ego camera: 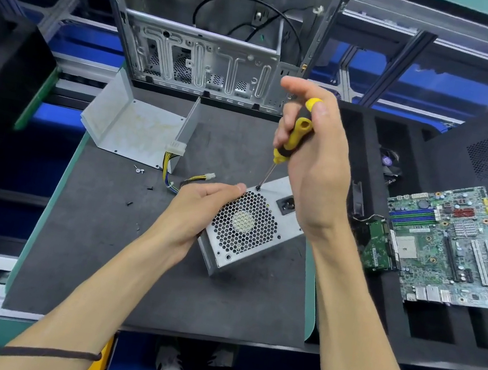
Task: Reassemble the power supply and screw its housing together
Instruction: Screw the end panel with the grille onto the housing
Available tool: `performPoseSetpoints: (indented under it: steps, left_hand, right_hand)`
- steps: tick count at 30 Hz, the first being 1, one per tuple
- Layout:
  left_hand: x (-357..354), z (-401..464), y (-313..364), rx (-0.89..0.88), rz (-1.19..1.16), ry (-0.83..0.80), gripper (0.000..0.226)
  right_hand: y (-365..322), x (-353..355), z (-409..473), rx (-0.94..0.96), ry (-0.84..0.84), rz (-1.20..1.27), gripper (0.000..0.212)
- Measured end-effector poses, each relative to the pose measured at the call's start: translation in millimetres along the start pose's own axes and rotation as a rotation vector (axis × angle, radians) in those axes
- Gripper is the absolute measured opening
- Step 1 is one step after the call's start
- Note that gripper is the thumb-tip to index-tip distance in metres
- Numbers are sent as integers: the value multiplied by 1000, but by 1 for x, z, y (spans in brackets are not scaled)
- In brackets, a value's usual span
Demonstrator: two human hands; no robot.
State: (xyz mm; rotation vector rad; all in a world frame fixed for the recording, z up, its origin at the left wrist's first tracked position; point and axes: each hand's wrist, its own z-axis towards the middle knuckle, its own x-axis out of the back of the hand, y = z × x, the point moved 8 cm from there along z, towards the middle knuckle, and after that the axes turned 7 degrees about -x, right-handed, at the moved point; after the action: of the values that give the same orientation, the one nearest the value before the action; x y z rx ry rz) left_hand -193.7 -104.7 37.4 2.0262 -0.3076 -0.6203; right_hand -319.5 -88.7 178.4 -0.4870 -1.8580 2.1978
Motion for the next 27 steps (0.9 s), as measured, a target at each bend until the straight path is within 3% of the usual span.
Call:
performPoseSetpoints:
  steps: [11,17,27]
  left_hand:
    - [0,-3,1,-52,-56,29,17]
    - [10,1,-4,38,33,62,37]
    - [8,3,-4,-21,33,-13,23]
  right_hand:
    - [-9,0,-8,117,68,-59,18]
    - [-8,1,-7,107,43,29,22]
    - [-4,0,-7,57,-6,92,34]
